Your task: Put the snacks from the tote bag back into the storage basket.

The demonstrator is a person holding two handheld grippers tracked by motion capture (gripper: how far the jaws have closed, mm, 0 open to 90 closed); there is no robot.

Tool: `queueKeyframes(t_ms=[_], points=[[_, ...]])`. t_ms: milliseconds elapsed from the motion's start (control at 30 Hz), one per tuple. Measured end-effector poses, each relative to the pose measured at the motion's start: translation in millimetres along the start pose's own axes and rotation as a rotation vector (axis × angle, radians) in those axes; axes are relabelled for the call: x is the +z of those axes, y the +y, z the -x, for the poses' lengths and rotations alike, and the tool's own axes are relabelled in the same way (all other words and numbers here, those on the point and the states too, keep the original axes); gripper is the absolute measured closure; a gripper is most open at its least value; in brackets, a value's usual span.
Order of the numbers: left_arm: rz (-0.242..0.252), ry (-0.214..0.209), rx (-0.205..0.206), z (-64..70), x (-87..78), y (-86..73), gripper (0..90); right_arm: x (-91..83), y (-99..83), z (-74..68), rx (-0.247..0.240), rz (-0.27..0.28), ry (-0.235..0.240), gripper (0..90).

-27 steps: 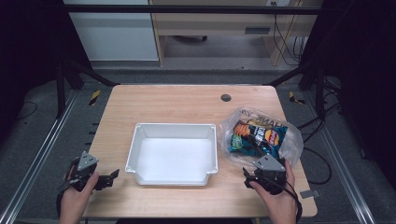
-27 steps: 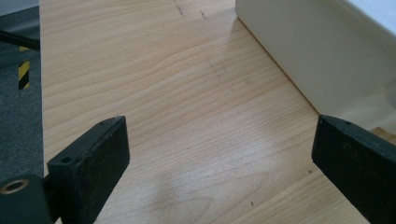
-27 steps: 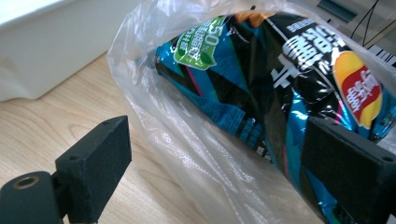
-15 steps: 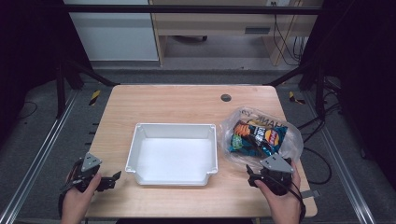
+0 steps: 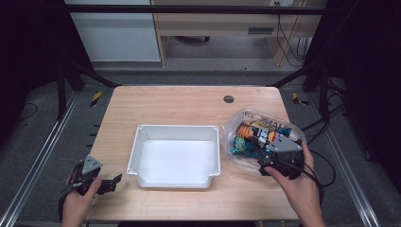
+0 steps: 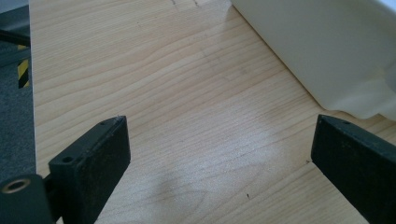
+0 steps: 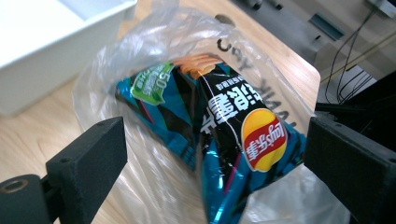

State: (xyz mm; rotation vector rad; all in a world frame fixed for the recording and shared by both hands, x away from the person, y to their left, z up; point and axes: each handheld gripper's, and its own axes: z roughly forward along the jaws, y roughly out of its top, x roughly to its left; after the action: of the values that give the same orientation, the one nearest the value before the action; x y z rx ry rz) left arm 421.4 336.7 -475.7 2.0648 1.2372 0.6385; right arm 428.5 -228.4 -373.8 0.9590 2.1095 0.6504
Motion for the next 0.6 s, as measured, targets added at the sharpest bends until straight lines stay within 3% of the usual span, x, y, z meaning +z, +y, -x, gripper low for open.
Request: queueKeyframes(t_ms=[33, 267, 400, 600], points=[[-0.003, -0.001, 0.003, -0.1, 0.1, 0.0, 4.3, 0.7, 5.7, 4.6, -0.039, -0.035, 0.008, 5.6], [-0.002, -0.007, 0.007, 1.1, 0.2, 0.7, 4.4, 4.7, 12.9, 21.2, -0.023, -0.078, 0.058, 7.1], [0.002, -0.009, 0.006, 0.8, -0.1, 0.9, 4.4, 4.7, 16.7, 29.9, -0.033, -0.085, 0.073, 9.7], [0.003, -0.002, -0.010, -3.7, -1.2, -0.5, 4.4, 13.0, 22.0, 40.3, -0.055, -0.146, 0.131, 10.3]])
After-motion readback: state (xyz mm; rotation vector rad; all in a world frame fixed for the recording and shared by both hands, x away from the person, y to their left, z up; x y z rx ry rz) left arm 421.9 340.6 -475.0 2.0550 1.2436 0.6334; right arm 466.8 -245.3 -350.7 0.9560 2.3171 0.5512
